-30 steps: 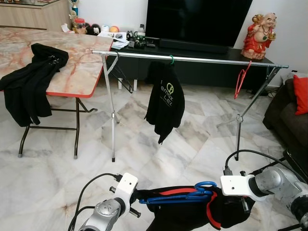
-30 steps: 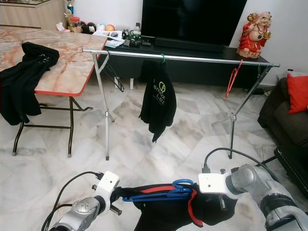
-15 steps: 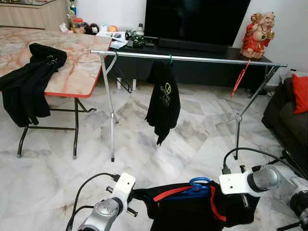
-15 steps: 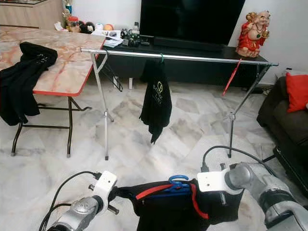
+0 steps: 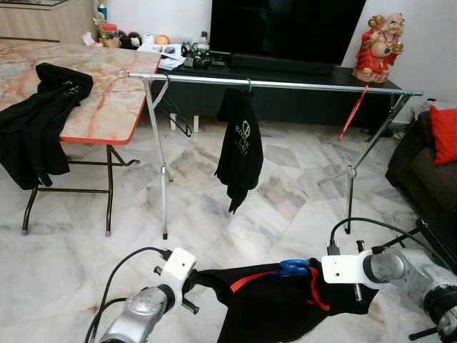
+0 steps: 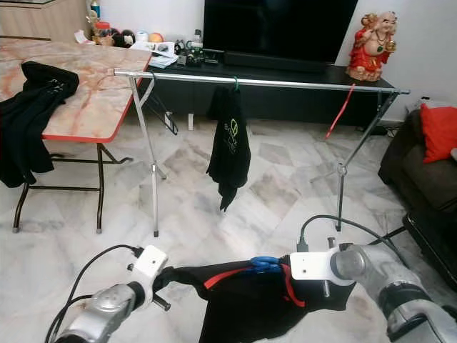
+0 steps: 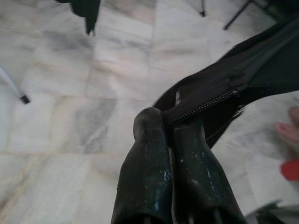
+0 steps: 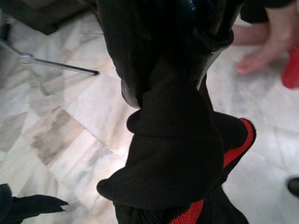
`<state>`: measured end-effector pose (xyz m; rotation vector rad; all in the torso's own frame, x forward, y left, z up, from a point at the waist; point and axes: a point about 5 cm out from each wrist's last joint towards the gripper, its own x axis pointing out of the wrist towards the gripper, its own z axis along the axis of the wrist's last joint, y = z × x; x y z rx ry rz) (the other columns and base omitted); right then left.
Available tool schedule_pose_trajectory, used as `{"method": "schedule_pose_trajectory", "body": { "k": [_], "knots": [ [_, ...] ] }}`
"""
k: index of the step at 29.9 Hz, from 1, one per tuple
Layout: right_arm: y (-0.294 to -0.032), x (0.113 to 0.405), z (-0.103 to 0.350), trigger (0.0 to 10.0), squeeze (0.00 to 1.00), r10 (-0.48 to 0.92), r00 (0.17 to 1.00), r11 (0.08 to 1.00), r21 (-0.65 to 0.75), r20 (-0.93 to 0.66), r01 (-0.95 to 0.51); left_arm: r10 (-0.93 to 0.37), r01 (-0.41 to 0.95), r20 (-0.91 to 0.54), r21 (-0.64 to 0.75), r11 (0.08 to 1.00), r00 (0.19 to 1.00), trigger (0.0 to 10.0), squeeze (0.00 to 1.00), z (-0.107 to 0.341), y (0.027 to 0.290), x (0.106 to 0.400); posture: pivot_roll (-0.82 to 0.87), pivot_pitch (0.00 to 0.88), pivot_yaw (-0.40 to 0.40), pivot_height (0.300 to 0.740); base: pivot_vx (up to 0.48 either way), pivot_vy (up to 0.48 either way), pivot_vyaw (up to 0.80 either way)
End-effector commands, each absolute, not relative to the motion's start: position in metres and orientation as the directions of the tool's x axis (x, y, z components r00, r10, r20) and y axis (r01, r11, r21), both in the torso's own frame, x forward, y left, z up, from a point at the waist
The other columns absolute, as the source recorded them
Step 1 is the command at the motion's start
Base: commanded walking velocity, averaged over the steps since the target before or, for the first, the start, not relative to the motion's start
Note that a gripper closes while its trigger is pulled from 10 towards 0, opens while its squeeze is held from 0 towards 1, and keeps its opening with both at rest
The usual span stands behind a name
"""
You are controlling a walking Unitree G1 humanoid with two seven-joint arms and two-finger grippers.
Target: Hang hanger
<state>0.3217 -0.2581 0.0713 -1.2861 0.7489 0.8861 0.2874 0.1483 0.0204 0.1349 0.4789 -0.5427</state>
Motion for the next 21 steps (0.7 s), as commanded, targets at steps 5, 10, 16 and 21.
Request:
{"method": "schedule_pose_trajectory", "body": {
  "k": [5, 10, 16, 21],
  "knots": [
    [-0.285, 0.316, 0.065, 0.0, 0.0, 0.044, 0.577, 0.414, -0.51, -0.816, -0.754, -0.543, 0.608, -0.49, -0.032, 0.793, 0.682, 0.0, 0.0, 0.036, 0.173, 0.276, 0.13, 0.026, -0.102, 0.74, 0.0, 0.0, 0.0],
    [-0.251, 0.317, 0.052, 0.0, 0.0, 0.264, 0.593, 0.641, -0.321, -0.761, -0.697, -0.62, 0.701, -0.493, -0.028, 0.713, 0.61, 0.0, 0.0, 0.046, 0.166, 0.27, 0.14, 0.028, -0.099, 0.74, 0.0, 0.0, 0.0],
    [-0.241, 0.312, 0.04, 0.0, 0.0, 0.278, 0.585, 0.669, -0.283, -0.762, -0.687, -0.708, 0.759, -0.43, -0.075, 0.647, 0.561, 0.5, 0.0, 0.065, 0.153, 0.266, 0.14, 0.03, -0.099, 0.74, 0.0, 0.0, 0.0],
    [-0.227, 0.314, 0.038, 0.0, 0.0, 0.309, 0.594, 0.675, -0.269, -0.743, -0.687, -0.828, 0.844, -0.356, -0.162, 0.511, 0.433, 10.0, 0.44, 0.078, 0.14, 0.251, 0.14, 0.028, -0.096, 0.74, 0.0, 0.0, 0.0]
  ]
}}
